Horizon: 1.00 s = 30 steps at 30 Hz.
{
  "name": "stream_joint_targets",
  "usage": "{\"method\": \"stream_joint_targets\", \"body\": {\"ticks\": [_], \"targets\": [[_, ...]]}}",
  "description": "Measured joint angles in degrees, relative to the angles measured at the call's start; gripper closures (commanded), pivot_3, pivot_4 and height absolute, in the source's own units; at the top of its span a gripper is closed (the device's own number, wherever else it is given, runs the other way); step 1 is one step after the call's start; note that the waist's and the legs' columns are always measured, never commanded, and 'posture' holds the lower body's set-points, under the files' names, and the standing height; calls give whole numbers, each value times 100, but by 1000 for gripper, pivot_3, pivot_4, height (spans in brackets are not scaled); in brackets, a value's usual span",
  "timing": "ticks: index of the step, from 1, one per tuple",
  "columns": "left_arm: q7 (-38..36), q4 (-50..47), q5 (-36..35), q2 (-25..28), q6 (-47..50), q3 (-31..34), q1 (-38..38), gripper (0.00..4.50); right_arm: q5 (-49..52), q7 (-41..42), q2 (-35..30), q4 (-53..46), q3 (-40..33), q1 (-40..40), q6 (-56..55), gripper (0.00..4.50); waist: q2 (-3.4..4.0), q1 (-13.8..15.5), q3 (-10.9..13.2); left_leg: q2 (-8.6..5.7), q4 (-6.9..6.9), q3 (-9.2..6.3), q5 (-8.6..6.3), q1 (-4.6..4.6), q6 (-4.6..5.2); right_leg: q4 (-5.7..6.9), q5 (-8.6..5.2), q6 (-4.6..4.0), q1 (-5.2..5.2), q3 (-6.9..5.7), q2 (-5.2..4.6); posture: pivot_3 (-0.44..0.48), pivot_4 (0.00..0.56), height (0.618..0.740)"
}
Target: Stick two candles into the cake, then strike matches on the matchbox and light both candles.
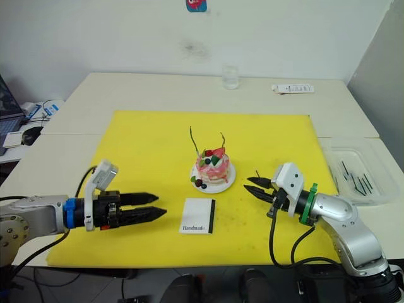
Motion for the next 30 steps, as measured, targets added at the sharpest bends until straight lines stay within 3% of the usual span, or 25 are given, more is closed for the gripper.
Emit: {"method": "stream_joint_targets", "body": {"ticks": [5,12,30], "targets": [[645,626,-584,-352,901,7,-288,0,-465,96,-62,-43,488,-6,-120,4463,0,6,0,-4,6,-3,0,1,0,4,1,0,3,-2,-2,0,150,740],[1344,1294,-554,-1244,1263,-293,-873,0,-873,243,-106,-14,1043,-313,141,4463,-6,16,2,-11,10,3,0,-6,0,0,2,2,2,4,-5,0,150,740],[1613,1520,-335,-2042,1406,-325,-1131,0,-1465,237,229,422,1874,-952,833,4463,-10,42,-1,-18,15,2,1,-3,-1,1,5,6,7,3,-13,0,150,740]]}}
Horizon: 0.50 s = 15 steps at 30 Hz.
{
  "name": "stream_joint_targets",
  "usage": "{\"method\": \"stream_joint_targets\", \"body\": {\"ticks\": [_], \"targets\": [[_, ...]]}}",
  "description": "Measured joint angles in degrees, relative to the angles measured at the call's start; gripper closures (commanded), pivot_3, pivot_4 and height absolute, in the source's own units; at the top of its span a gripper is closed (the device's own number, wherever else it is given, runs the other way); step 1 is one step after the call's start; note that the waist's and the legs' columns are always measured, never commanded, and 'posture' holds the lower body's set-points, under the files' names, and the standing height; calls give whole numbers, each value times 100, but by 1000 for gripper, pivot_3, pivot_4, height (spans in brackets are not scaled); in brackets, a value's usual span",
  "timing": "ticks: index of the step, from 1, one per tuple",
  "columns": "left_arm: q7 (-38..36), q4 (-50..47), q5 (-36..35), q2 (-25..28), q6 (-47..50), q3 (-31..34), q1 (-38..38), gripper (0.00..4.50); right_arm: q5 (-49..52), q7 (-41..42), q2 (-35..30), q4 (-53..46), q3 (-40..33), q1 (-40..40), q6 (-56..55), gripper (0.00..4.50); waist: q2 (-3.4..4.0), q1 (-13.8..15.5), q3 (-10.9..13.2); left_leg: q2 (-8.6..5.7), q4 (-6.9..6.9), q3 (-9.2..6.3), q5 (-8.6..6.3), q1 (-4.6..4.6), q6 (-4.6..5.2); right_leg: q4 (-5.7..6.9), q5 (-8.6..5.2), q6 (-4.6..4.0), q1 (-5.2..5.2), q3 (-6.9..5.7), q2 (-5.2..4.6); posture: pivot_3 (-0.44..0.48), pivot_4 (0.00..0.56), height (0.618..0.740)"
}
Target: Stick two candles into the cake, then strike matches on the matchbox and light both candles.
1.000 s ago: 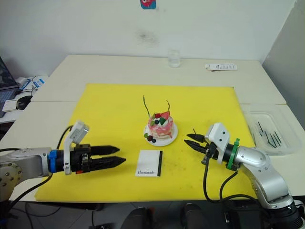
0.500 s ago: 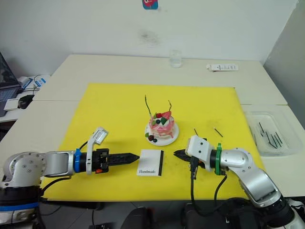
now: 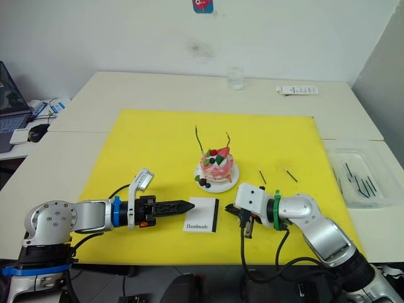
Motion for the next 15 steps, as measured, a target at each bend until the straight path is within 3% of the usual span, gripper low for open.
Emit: {"method": "stream_joint_targets", "body": {"ticks": [15], "targets": [[-18,-144,261,-130,-75,-18,130,0,-327,-95,653,525,335,-297,33,4463,2,5,-17,3,-1,0,0,10,0,3,1,0,6,1,-2,0,150,740]]}}
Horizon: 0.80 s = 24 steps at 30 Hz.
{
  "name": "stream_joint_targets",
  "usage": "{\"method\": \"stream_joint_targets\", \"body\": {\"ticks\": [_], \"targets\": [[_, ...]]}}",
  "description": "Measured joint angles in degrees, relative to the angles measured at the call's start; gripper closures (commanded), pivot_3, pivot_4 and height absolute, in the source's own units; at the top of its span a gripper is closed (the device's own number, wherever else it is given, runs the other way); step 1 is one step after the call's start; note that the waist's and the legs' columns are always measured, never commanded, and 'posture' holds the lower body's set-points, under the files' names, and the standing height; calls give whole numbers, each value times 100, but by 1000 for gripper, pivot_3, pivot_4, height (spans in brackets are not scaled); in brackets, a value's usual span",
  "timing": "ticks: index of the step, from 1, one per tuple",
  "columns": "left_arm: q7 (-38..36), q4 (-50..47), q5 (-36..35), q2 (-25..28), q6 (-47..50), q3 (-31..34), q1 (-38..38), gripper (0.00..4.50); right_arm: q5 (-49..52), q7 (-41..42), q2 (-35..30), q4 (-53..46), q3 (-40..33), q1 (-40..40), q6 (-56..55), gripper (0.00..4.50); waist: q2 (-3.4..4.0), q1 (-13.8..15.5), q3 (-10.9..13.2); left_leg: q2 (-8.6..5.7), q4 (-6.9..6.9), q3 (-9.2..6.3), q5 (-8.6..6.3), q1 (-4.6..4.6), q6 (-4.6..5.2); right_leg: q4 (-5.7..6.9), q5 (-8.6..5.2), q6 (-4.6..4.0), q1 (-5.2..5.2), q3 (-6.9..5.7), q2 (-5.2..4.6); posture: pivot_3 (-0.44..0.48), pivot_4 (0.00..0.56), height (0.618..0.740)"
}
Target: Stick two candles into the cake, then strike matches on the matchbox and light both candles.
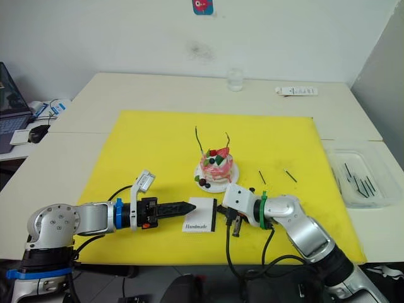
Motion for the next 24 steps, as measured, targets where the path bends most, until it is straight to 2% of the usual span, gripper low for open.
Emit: {"method": "stream_joint_targets", "body": {"ticks": [24], "targets": [[8,-256,138,-222,-108,118,205,0,11,211,436,253,156,-199,-18,4463,0,21,-1,-5,-3,1,0,-2,0,-6,-1,0,1,-1,-8,0,150,740]]}}
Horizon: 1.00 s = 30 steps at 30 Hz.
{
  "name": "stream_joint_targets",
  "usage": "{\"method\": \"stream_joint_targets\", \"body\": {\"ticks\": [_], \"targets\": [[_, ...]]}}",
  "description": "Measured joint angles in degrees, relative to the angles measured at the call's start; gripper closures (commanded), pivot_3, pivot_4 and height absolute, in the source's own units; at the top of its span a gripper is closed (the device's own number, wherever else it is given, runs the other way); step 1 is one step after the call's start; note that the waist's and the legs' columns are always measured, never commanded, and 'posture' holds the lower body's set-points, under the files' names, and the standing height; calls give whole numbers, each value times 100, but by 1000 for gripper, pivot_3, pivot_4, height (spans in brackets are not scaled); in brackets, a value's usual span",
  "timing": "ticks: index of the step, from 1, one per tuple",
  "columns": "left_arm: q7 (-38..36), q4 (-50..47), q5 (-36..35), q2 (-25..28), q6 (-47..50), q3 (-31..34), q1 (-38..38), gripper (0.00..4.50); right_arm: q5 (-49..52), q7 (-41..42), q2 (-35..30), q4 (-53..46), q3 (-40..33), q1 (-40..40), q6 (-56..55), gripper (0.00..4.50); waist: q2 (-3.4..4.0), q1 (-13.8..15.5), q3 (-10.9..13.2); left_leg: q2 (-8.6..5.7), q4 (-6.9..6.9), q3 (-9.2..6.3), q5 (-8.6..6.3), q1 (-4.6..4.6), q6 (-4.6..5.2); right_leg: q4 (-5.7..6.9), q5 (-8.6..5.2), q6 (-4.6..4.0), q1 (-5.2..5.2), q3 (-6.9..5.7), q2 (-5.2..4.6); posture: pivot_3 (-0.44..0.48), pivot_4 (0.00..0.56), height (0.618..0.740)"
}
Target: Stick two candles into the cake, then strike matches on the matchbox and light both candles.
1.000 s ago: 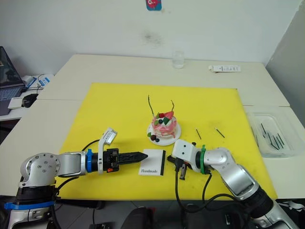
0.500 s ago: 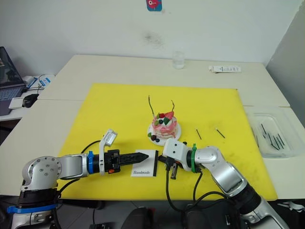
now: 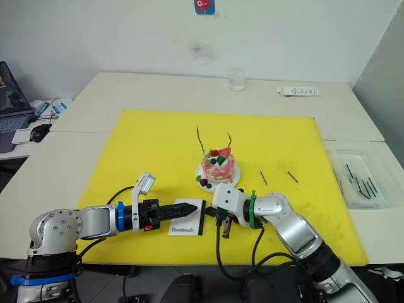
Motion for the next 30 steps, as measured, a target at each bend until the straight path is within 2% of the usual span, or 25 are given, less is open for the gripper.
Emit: {"method": "stream_joint_targets", "body": {"ticks": [12,13,15,26,27,30], "targets": [[-11,-136,41,1,-152,-9,133,0,58,95,95,0,3,-50,30,4463,0,-1,0,1,-2,1,0,-1,0,-2,0,0,-1,1,-1,0,150,740],[-8,-149,49,1,-159,-11,139,385,59,97,98,0,3,-50,30,4500,0,-1,0,1,-2,1,0,-1,0,-2,0,0,-1,0,-1,0,150,740],[-5,-152,124,2,-220,-35,169,841,61,101,105,0,4,-50,30,4500,0,-2,0,1,-3,1,0,-1,0,-2,0,0,-3,1,-1,0,150,740],[-24,-60,532,-13,-518,-204,265,4361,63,103,151,0,4,-50,46,4500,0,-5,1,2,-9,1,0,-6,0,-4,-2,-3,-9,0,-1,0,150,740],[-37,-60,532,-24,-529,-208,265,4481,62,103,150,0,4,-50,46,4500,0,-4,1,2,-9,1,0,-6,0,-4,-2,-3,-9,-1,-1,0,150,740],[-49,-40,552,-31,-599,-207,276,4481,61,100,150,0,4,-50,46,4500,0,-5,1,3,-7,-2,0,-4,0,-1,-1,-2,-7,-2,-2,0,150,740]]}}
